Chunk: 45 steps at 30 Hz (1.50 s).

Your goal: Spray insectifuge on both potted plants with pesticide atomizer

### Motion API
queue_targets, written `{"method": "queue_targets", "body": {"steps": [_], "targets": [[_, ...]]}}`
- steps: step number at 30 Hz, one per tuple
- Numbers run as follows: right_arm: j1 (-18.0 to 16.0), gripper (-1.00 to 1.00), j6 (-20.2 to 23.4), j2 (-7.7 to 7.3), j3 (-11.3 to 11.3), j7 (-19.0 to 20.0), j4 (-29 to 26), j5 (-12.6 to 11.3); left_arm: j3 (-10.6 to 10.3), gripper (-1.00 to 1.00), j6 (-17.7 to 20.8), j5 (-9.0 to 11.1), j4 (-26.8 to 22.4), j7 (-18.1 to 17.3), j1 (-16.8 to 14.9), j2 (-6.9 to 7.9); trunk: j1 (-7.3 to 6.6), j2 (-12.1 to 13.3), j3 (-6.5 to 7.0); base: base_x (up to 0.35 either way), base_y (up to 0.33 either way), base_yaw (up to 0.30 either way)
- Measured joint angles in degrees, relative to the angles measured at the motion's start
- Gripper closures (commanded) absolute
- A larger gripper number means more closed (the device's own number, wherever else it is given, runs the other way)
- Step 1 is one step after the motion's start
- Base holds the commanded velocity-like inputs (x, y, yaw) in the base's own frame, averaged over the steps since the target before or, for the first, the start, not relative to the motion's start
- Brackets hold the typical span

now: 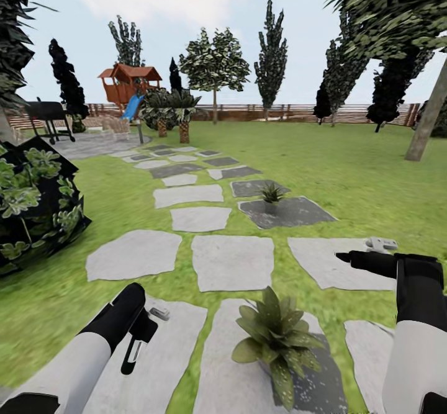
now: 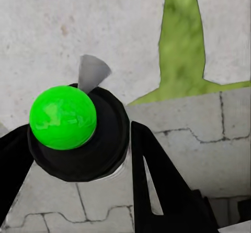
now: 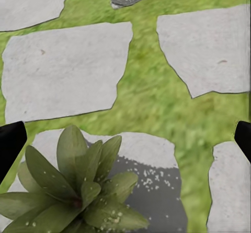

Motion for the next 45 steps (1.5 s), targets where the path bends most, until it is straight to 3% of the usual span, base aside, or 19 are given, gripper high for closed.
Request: {"method": "queue_targets", "body": {"steps": [15, 37, 45], "targets": [[0.0, -1.00, 0.0, 0.00, 0.0, 0.0, 0.0, 0.0, 0.0, 1.00, 0.0, 0.0, 0.0, 0.1, 0.0, 0.03, 0.00, 0.0, 0.00, 0.125, 0.283, -0.289], [0.0, -1.00, 0.0, -0.07, 0.0, 0.0, 0.0, 0.0, 0.2, 1.00, 0.0, 0.0, 0.0, 0.1, 0.0, 0.00, 0.01, 0.0, 0.00, 0.005, 0.304, -0.289], [0.0, -1.00, 4.9, -0.09, 0.0, 0.0, 0.1, -0.2, 0.2, 1.00, 0.0, 0.0, 0.0, 0.1, 0.0, 0.00, 0.01, 0.0, 0.00, 0.000, 0.306, -0.289]]}}
